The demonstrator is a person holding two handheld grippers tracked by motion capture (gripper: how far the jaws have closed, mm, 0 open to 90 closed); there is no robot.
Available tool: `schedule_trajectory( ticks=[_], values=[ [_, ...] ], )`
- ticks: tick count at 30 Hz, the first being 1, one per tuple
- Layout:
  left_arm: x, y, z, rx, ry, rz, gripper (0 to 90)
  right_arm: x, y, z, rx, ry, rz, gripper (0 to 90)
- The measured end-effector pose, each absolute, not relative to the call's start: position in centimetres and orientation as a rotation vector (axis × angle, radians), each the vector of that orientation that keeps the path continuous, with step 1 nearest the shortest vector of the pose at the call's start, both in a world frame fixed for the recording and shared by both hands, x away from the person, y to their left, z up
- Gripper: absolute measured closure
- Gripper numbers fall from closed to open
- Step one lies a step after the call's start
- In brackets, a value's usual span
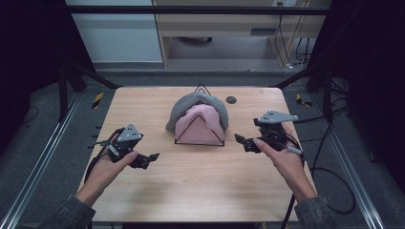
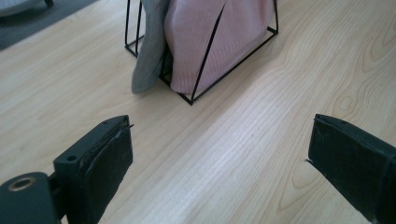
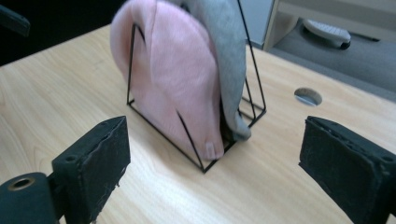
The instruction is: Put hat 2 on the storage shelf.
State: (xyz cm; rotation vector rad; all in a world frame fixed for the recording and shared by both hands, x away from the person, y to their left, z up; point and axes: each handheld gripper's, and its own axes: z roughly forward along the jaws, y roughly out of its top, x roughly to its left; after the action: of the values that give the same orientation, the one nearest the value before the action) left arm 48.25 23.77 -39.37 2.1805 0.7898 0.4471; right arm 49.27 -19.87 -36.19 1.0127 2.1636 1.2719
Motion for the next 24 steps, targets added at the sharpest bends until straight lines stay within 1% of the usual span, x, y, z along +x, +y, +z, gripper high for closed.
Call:
schedule_trajectory(
  ticks=[6, 10, 13, 16, 18, 20, 21, 23, 24],
  values=[
    [48.0, 24.5, -41.0, 2.205, 0.822, 0.440, 5.8, 48.6, -20.0, -38.3, 1.030, 2.198, 1.228, 13.6],
    [48.0, 25.0, -42.4, 2.227, 0.851, 0.435, 5.8, 48.4, -20.0, -40.0, 1.063, 2.222, 1.205, 14.1],
    [48.0, 25.4, -44.0, 2.249, 0.879, 0.407, 5.6, 48.3, -20.1, -41.7, 1.101, 2.241, 1.183, 14.1],
    [48.1, 25.8, -46.1, 2.281, 0.908, 0.382, 5.6, 48.2, -20.2, -43.8, 1.157, 2.270, 1.153, 13.8],
    [48.3, 25.9, -47.1, 2.332, 0.905, 0.404, 5.7, 48.3, -20.1, -45.3, 1.200, 2.294, 1.139, 13.4],
    [48.5, 26.1, -47.5, 2.328, 0.911, 0.349, 6.5, 48.5, -19.8, -46.8, 1.227, 2.339, 1.113, 11.5],
    [48.5, 26.2, -47.6, 2.329, 0.915, 0.327, 5.5, 48.6, -19.6, -47.5, 1.247, 2.359, 1.096, 10.9],
    [48.5, 26.2, -48.1, 2.355, 0.915, 0.364, 5.4, 48.8, -19.2, -48.4, 1.253, 2.394, 1.042, 10.0],
    [48.5, 26.1, -48.4, 2.369, 0.914, 0.356, 5.7, 48.8, -19.0, -48.7, 1.240, 2.412, 1.009, 9.3]
  ],
)
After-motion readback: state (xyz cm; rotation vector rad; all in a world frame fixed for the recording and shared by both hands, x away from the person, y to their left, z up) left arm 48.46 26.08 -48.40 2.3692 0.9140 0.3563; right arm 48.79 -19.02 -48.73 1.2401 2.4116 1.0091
